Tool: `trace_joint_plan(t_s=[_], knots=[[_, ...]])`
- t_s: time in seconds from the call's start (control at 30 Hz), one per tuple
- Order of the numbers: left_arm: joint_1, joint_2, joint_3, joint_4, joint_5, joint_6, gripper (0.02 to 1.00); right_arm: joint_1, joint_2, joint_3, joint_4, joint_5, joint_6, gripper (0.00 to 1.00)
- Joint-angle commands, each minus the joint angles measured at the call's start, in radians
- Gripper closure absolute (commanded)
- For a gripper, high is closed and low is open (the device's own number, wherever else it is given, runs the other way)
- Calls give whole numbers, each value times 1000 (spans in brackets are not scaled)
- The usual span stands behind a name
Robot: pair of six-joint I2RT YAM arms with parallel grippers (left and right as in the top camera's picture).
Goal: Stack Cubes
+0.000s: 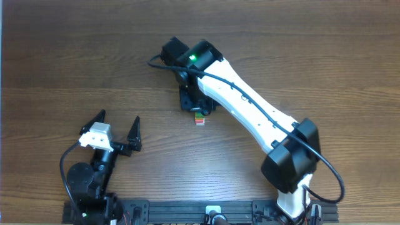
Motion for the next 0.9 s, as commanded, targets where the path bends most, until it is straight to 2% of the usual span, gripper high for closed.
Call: trace_joint_plan(t_s=[0.03, 0.5, 0.9], knots=[[-4, -7, -7, 3, 3, 15, 18, 2, -59, -33, 10, -16, 21, 989], [-4, -7, -7, 3, 3, 15, 18, 3, -58, -103, 89, -69, 73, 989], [-4, -7, -7, 3, 3, 15, 18, -2, -51, -127, 124, -68, 72, 991]])
